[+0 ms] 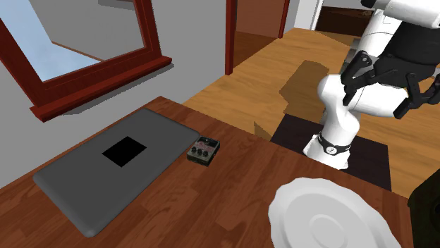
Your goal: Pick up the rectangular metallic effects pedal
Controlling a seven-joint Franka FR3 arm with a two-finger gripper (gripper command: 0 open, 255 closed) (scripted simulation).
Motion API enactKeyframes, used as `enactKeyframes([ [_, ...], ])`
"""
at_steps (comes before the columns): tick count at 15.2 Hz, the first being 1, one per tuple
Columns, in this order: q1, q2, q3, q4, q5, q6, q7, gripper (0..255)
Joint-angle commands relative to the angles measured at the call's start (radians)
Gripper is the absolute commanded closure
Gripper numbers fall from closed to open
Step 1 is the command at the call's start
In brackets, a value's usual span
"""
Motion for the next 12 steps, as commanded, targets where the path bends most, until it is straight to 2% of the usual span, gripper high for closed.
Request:
enactKeyframes([
  [1, 0.000, 0.000, 0.000, 0.000, 0.000, 0.000, 0.000, 0],
  [7, -0.019, -0.021, -0.143, -0.106, -0.098, 0.164, -0.188, 0],
  [12, -0.031, 0.016, -0.275, -0.149, -0.167, 0.314, -0.341, 0],
])
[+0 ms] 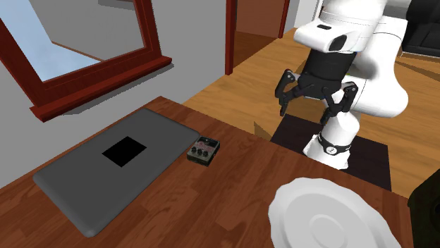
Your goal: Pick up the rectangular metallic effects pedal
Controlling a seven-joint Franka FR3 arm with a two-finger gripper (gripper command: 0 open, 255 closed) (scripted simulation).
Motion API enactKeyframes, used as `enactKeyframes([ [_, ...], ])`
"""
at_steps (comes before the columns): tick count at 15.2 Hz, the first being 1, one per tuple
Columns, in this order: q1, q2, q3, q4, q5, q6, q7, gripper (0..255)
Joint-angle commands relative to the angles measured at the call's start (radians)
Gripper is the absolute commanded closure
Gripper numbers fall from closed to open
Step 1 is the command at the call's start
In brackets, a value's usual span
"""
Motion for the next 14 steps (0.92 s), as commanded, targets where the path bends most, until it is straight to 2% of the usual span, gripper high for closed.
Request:
enactKeyframes([
  [1, -0.004, 0.027, -0.060, -0.008, -0.027, 0.067, -0.069, 0],
  [8, 0.020, 0.173, -0.262, 0.020, -0.059, 0.285, -0.297, 0],
  [11, 0.054, 0.260, -0.357, 0.059, -0.037, 0.374, -0.407, 0],
  [14, 0.106, 0.359, -0.460, 0.112, 0.019, 0.453, -0.533, 0],
])
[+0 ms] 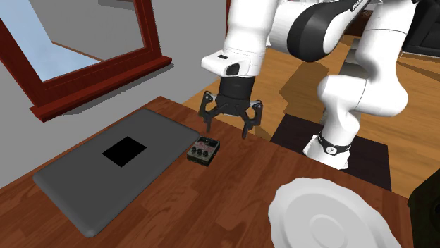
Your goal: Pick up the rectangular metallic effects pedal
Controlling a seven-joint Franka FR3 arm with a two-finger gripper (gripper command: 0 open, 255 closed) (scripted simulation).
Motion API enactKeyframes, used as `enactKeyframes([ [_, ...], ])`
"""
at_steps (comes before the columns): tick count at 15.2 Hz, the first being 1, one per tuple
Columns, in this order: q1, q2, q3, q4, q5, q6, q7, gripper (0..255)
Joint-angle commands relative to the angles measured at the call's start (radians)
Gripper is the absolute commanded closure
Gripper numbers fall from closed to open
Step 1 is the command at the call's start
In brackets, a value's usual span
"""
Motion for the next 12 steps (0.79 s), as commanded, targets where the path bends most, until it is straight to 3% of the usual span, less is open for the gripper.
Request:
enactKeyframes([
  [1, 0.038, 0.065, -0.070, 0.033, 0.046, 0.054, -0.091, 0],
  [4, 0.118, 0.187, -0.192, 0.107, 0.168, 0.113, -0.253, 0],
  [12, 0.142, 0.244, -0.233, 0.045, 0.226, 0.217, -0.306, 0],
])
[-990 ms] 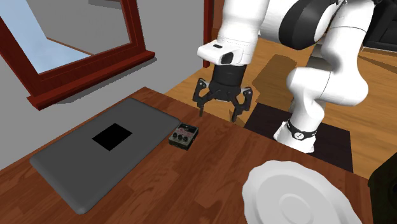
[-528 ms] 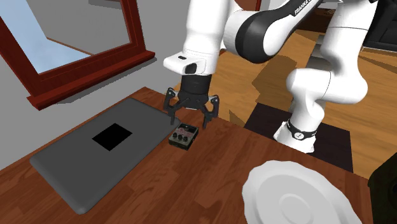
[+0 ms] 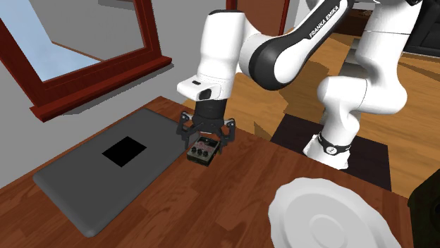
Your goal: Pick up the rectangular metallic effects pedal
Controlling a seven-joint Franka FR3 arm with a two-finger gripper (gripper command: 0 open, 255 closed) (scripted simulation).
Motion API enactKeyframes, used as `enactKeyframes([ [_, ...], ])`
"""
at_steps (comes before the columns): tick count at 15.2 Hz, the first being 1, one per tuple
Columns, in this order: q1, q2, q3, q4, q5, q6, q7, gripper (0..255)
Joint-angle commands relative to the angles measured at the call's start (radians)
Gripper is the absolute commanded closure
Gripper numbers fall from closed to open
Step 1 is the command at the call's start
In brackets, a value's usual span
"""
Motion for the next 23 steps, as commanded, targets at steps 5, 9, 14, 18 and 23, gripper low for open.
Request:
enactKeyframes([
  [5, 0.001, 0.003, -0.003, -0.008, 0.004, 0.011, -0.004, 255],
  [9, 0.002, 0.004, -0.003, -0.008, 0.004, 0.011, -0.004, 255],
  [14, -0.007, -0.015, 0.009, 0.007, -0.016, -0.017, 0.013, 255],
  [18, -0.020, -0.044, 0.031, 0.040, -0.045, -0.072, 0.040, 255],
  [23, -0.031, -0.073, 0.055, 0.085, -0.070, -0.140, 0.066, 255],
])
